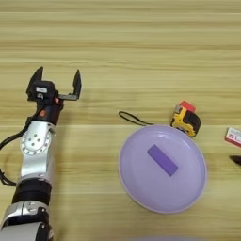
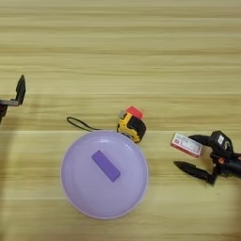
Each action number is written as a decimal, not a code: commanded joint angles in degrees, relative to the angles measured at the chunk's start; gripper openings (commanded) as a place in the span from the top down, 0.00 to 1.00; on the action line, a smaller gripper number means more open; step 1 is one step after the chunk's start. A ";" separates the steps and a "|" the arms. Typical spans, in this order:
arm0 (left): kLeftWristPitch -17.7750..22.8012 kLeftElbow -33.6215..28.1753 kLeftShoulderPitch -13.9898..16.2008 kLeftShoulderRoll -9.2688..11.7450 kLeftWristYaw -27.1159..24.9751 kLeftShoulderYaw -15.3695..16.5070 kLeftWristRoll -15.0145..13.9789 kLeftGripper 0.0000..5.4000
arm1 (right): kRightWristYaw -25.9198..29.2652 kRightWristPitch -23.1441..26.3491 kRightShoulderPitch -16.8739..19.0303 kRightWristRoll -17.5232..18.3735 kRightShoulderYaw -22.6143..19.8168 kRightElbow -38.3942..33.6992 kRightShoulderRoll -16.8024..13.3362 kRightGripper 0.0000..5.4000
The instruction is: Move the objects on the table
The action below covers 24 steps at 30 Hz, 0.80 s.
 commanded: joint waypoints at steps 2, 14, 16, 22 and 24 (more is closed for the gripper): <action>-0.28 0.41 -0.37 0.75 -0.51 0.24 -0.66 0.00 | -0.04 0.08 -1.58 -1.11 1.00 1.70 -0.29 0.03; -0.24 0.05 -0.15 0.70 -0.55 0.26 -0.65 0.00 | 0.93 -0.39 -2.03 -1.27 2.02 2.89 0.06 0.26; -0.23 0.02 -0.12 0.66 -0.53 0.26 -0.63 0.00 | 0.95 -0.42 -2.00 -1.16 2.09 2.72 0.05 0.32; -0.32 0.21 -0.21 0.72 -0.68 0.35 -0.69 0.00 | 1.03 -0.55 -2.07 -0.96 2.21 2.54 0.23 0.45; -0.34 0.29 -0.27 0.74 -0.74 0.38 -0.72 0.00 | 0.98 -0.47 -2.09 -0.89 2.22 2.33 0.30 0.48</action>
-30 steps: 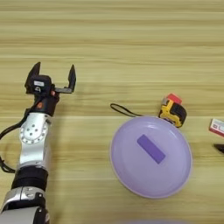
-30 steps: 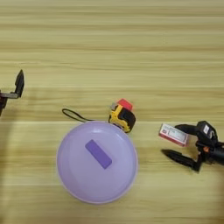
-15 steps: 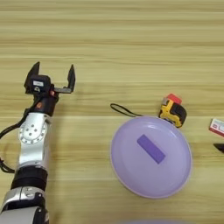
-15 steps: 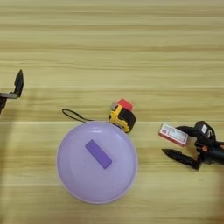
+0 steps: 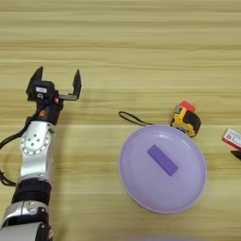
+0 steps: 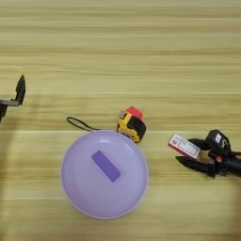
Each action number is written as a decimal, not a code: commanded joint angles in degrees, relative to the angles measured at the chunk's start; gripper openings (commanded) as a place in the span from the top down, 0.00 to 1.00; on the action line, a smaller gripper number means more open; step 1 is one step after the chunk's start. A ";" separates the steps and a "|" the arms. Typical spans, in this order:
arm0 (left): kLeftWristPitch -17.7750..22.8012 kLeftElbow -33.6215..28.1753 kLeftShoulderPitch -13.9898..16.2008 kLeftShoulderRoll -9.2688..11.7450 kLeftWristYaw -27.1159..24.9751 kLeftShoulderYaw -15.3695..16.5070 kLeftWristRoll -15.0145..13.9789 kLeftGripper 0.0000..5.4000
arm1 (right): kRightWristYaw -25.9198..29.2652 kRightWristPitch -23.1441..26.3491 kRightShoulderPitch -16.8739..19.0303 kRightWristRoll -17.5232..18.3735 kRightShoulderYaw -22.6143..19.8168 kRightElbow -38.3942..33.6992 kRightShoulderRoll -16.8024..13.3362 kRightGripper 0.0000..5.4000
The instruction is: Move the objects on the table
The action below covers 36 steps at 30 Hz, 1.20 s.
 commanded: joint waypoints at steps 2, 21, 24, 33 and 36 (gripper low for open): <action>-0.32 0.32 -0.33 0.68 -0.34 0.29 -0.71 0.00 | 0.55 -0.05 0.05 -0.48 0.77 -0.24 0.33 0.53; -0.50 1.04 -0.65 0.51 -0.40 0.13 -0.55 0.00 | 0.82 0.13 -0.23 1.07 0.02 -2.20 0.68 0.61; -0.64 1.20 -0.72 0.42 -0.31 0.07 -0.47 0.00 | 1.28 0.48 -0.34 2.18 -0.65 -3.51 0.71 0.61; -0.79 1.39 -0.81 0.32 -0.29 0.00 -0.50 0.00 | 2.27 3.45 1.74 5.41 -0.87 -13.69 0.92 0.61; -0.79 1.31 -0.75 0.31 -0.27 0.00 -0.51 0.00 | 2.20 4.37 3.28 5.27 -0.03 -17.28 0.74 0.61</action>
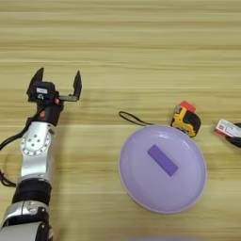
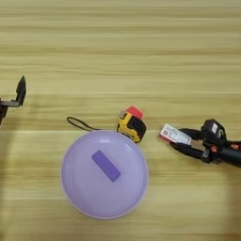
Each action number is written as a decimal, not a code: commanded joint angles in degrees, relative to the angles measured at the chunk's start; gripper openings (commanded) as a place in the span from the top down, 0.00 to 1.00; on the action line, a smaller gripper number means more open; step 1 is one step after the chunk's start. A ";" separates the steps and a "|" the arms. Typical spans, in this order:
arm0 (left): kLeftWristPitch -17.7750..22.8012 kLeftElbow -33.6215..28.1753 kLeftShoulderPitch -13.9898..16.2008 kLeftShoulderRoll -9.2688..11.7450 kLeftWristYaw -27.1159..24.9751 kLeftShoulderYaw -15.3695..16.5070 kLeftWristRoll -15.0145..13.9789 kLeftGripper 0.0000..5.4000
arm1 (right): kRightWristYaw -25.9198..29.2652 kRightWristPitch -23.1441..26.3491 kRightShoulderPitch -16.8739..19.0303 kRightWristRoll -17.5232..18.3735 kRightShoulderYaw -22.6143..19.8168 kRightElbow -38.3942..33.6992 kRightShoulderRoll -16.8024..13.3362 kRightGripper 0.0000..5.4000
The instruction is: Move the objects on the table
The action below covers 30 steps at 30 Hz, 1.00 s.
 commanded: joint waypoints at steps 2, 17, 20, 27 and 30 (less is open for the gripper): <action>-0.36 0.26 -0.59 0.32 -0.12 0.02 -0.49 0.00 | -0.01 1.77 3.15 -0.01 1.35 -6.20 -0.06 0.61; -0.60 0.54 -0.68 0.43 -0.16 0.16 -0.56 0.00 | -2.10 2.26 5.82 -3.98 6.12 -8.35 -0.20 0.61; -0.65 0.55 -0.70 0.42 -0.11 0.16 -0.52 0.00 | -2.43 1.89 5.79 -4.62 6.38 -7.96 -0.24 0.61; -0.64 0.45 -0.63 0.41 -0.07 0.16 -0.51 0.00 | -2.92 1.90 5.69 -3.73 5.55 -8.53 -0.15 0.46; -0.70 0.34 -0.49 0.39 -0.09 0.15 -0.52 0.00 | -2.90 2.18 5.71 -2.47 4.58 -9.97 -0.19 0.40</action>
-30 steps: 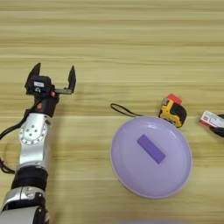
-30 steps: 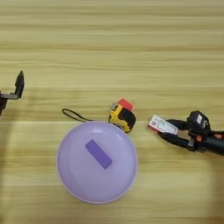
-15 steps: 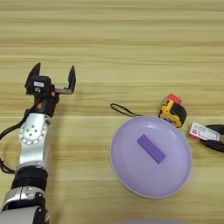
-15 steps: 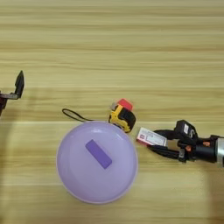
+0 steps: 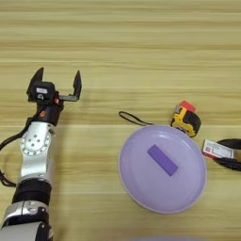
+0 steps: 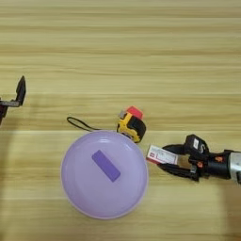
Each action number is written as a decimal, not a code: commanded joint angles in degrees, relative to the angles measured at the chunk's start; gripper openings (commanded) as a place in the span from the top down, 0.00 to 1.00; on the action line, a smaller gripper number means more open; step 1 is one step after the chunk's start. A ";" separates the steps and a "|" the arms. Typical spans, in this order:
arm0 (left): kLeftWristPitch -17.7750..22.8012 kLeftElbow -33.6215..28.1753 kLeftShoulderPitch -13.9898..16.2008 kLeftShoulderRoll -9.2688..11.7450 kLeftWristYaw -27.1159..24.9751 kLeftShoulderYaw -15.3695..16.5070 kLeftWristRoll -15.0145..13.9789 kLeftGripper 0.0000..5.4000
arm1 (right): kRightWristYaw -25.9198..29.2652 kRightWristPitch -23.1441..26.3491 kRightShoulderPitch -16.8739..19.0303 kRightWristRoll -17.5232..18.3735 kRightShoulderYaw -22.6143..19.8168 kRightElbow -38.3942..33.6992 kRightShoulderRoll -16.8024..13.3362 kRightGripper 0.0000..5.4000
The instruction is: Move the objects on the table
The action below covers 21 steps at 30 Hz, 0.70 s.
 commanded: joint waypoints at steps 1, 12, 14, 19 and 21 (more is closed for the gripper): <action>-0.57 0.28 -0.46 0.41 -0.11 0.13 -0.51 0.00 | -0.21 0.09 -0.06 2.15 -1.73 -2.51 -0.27 0.38; -0.63 0.24 -0.39 0.60 -0.31 0.25 -0.65 0.00 | -0.67 4.20 -0.42 11.95 -6.95 -11.22 1.19 0.15; -0.57 0.03 -0.22 0.55 -0.28 0.23 -0.65 0.00 | -1.63 5.93 -0.73 15.06 -8.29 -14.01 2.29 0.11; -0.60 -0.11 -0.06 0.43 -0.16 0.15 -0.55 0.00 | -5.90 5.46 -1.13 14.58 -8.08 -18.68 4.45 0.02; -0.67 -0.17 0.03 0.37 -0.14 0.12 -0.54 0.00 | -7.92 5.20 -1.46 13.71 -7.46 -20.20 5.31 0.01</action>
